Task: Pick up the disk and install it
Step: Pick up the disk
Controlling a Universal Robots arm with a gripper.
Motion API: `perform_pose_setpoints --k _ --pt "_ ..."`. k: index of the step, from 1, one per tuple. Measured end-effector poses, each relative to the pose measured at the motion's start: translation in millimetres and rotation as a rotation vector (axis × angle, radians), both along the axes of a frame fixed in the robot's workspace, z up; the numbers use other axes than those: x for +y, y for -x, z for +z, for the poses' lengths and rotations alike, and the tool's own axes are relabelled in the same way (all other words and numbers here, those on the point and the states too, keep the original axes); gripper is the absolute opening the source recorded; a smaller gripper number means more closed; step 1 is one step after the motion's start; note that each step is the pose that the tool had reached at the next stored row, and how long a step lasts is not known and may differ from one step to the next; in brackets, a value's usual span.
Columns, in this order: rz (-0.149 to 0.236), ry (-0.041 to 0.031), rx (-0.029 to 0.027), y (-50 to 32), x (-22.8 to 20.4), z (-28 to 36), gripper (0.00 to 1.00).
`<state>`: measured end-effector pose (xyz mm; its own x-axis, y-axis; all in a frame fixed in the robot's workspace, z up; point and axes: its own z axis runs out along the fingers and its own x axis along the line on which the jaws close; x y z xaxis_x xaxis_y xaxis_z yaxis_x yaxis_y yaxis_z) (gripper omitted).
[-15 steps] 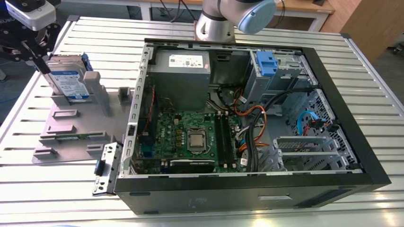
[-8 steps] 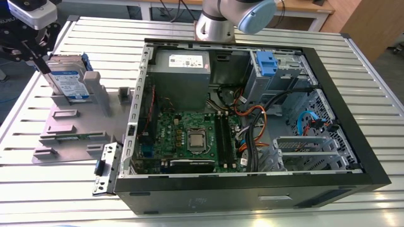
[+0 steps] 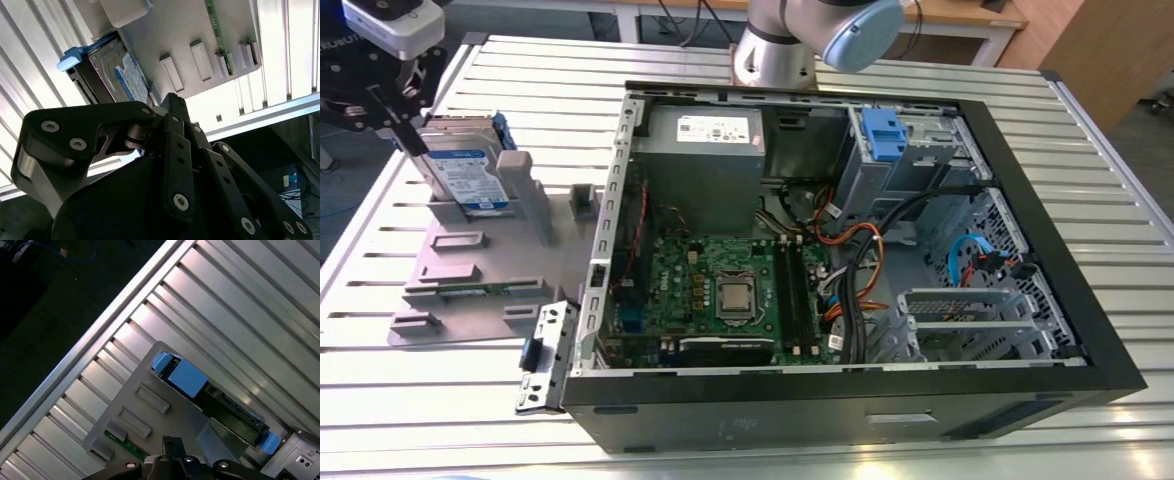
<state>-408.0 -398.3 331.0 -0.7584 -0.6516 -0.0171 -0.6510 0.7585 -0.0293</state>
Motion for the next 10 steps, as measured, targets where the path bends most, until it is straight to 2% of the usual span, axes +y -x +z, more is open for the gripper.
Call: perform_pose_setpoints --k 10 --pt "0.069 0.0 0.0 0.0 0.0 0.0 0.11"
